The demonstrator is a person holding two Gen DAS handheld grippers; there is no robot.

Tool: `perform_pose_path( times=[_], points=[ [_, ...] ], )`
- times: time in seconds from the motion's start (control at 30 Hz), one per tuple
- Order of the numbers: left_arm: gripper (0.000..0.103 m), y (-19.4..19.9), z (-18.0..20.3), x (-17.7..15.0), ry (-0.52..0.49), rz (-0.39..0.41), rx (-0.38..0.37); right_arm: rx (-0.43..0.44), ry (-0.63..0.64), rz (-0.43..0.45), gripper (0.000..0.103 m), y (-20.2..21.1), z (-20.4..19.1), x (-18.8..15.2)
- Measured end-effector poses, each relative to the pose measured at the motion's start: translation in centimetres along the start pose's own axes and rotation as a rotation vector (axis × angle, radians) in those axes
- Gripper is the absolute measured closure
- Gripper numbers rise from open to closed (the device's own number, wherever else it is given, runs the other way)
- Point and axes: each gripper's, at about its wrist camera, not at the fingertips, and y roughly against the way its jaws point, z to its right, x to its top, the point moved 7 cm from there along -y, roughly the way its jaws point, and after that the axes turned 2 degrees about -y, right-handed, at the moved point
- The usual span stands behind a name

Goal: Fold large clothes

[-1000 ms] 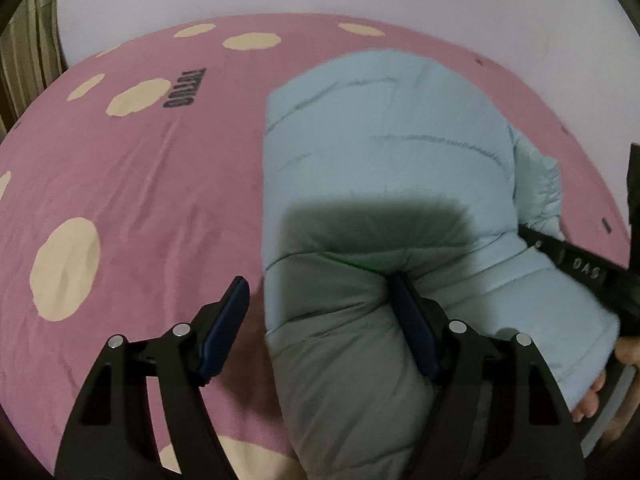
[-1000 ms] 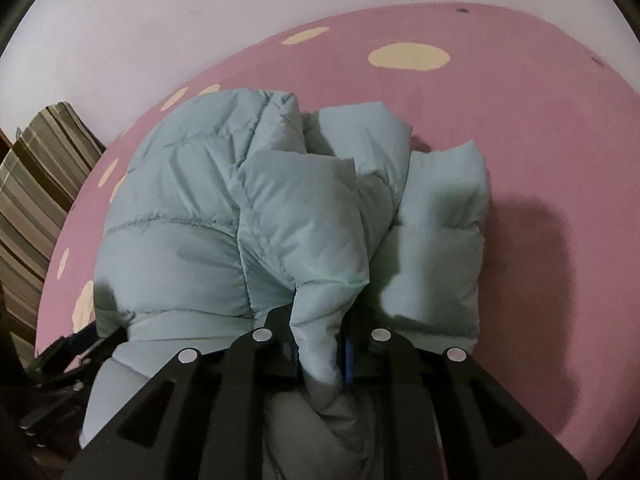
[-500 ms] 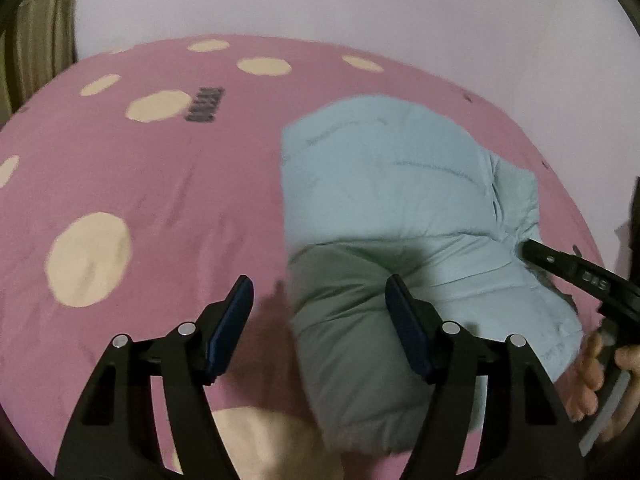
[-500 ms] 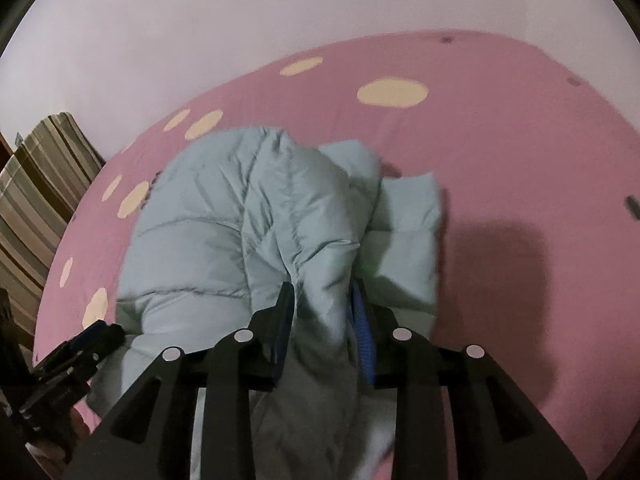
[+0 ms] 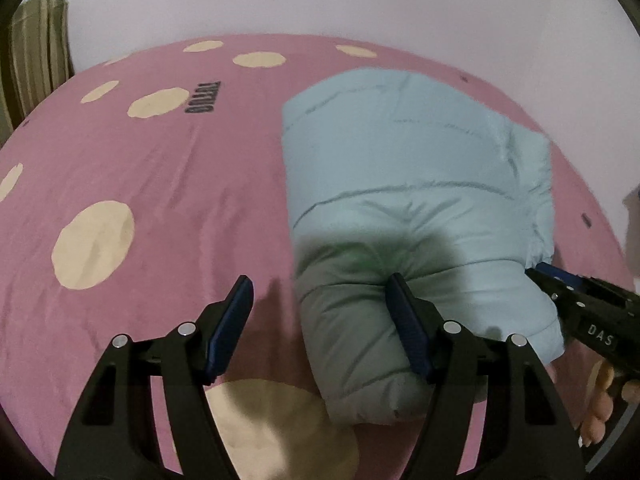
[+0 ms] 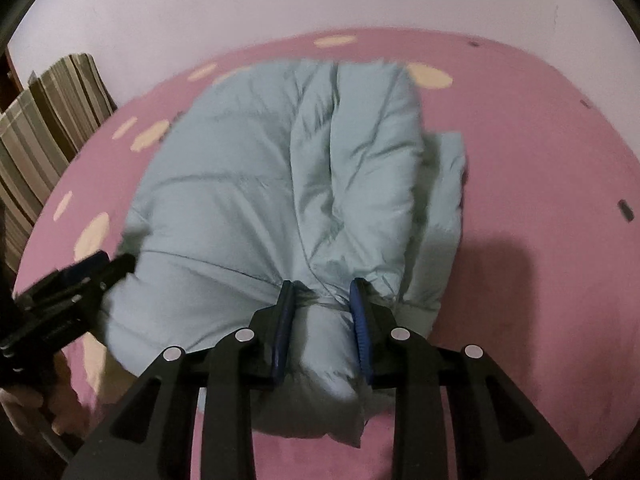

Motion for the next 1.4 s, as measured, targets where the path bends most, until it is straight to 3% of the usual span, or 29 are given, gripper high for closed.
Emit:
perform_pose_path(
  times=[0.3,0.57,0.63,0.73,0.87,1.03,1.2,1.4],
  points=[
    [0.034,-3.1,0.7,-1.3,-0.051,-0.035,0.033,-0.017,-0.002,0.002,0.075,-1.9,0.2,-0.5],
    [0.036,-0.7,0.1,-0.6,-0.005,-0.021,-0.007,-0.001,-0.024,0.047,0.075,0.0,0.4,-0.1],
    [0.036,0.5,-0.2,0.0,-0.003,-0.014,-0.011,-0.006,-0.023,0.066,0.075,1.3,0.4,0.2],
    [0.036,3.3,-0.8,2.7,0.001,0.074,-0.001,0.004,-0.026,0.143,0.075,4.1,0.2,2.1],
    [0.036,3.3,-0.8,6.6,-0.027,0.121,0.033,0.008,-0.004,0.194,0.075,4.9,-0.3,6.3],
    [0.036,-1.2,0.3,9.4,-0.019,0.030,0.008,-0.028,-0.016,0.154,0.075,1.2,0.4,9.9],
    [0.036,-4.0,1.1,8.7,-0.050,-0.033,0.040,-0.055,-0.051,0.062,0.075,-3.1,1.6,8.9],
    [0.035,-6.4,1.8,7.9,-0.076,-0.069,0.078,-0.040,-0.067,0.031,0.074,-5.5,2.3,7.8]
  ],
)
